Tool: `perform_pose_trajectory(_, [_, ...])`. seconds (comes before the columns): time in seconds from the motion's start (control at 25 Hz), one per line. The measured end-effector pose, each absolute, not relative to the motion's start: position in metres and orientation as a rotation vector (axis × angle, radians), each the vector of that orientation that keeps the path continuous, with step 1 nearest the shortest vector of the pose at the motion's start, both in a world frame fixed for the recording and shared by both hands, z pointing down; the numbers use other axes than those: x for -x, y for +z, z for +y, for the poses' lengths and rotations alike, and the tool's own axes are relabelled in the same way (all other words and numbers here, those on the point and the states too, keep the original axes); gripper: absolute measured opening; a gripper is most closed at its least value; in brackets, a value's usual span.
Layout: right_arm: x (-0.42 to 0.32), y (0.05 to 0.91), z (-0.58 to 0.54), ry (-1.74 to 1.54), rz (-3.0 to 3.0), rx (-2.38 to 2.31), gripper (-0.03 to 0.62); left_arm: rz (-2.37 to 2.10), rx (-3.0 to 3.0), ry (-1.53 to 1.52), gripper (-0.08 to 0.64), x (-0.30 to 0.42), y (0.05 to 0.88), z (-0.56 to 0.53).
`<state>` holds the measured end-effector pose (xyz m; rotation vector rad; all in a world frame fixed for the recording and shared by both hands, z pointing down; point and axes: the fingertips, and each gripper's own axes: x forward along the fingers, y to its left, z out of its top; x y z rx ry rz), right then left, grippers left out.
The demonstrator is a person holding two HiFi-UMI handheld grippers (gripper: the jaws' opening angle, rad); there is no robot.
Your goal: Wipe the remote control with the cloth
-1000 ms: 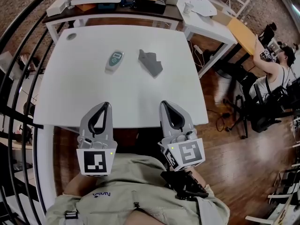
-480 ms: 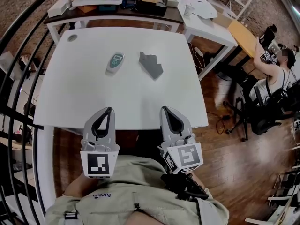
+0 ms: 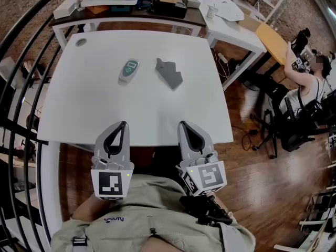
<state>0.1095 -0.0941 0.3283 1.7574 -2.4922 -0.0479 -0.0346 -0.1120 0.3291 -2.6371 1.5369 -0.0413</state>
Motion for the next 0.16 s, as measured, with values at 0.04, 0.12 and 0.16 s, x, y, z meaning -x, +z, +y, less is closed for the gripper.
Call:
perform_pose_trajectory(0.04, [-0.1094, 0.3280, -0.0942, -0.047, -2.493, -1.757, 0.003, 1.540, 2.640, -0.041, 0.005, 0.0346, 0.3289, -0.1119])
perform_pose_trajectory(0.12, [-0.1094, 0.3274, -0.0943, -0.046, -2.494, -1.757, 0.003, 1.543, 2.642, -0.041, 0.006, 0.0346, 0.3284, -0.1116])
perform_pose_trajectory(0.16, [-0.1093, 0.3272, -0.0943, -0.045, -2.495, -1.757, 0.003, 1.543, 2.642, -0.042, 0.005, 0.0346, 0.3281, -0.1114])
